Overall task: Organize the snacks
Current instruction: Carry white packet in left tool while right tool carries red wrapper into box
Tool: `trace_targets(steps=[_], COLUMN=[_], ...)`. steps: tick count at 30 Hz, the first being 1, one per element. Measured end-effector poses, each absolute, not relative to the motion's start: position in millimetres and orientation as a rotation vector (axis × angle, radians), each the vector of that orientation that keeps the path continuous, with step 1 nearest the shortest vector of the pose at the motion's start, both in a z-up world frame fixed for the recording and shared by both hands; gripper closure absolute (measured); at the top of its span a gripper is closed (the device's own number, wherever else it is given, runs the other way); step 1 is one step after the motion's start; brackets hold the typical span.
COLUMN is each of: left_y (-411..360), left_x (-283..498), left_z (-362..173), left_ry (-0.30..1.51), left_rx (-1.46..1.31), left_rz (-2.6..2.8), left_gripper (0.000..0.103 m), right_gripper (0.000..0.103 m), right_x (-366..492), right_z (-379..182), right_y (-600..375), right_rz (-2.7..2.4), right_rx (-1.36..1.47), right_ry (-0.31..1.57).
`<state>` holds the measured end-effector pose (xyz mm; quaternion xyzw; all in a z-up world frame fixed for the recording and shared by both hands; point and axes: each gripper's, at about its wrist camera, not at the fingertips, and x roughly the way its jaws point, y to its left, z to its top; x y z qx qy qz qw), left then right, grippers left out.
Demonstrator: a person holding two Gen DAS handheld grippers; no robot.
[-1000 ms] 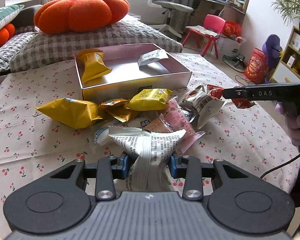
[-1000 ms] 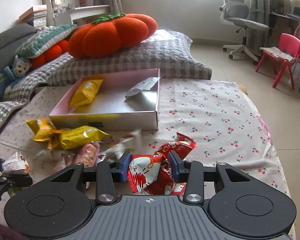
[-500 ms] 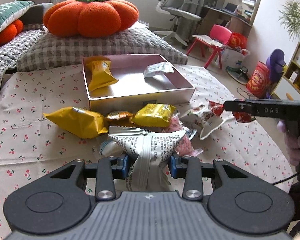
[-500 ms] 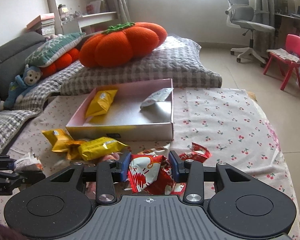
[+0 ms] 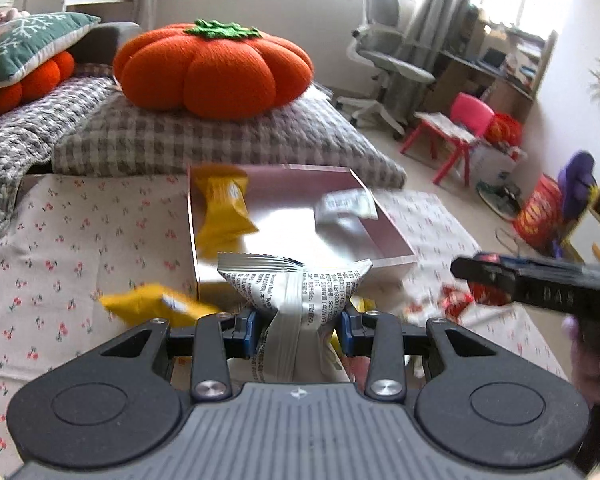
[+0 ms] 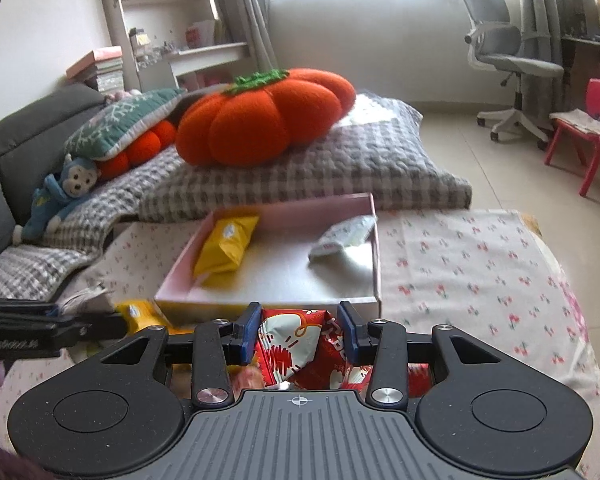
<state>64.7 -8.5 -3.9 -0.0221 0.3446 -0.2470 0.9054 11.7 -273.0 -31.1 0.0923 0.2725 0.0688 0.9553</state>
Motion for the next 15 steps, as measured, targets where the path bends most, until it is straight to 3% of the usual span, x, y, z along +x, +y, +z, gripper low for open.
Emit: trace_targets(steps=[15], left_y=[-23], left_x=[134], left_z=[-9], left_ry=[0.696], left_rx=[-0.052], left_rz=[-0.451], left_gripper=[0.069], right_gripper=[0.064], right_x=[87], right_z=[-32], right_y=[-281], right_rz=[0.151], right_rx=[0.236], right_ry=[0.543])
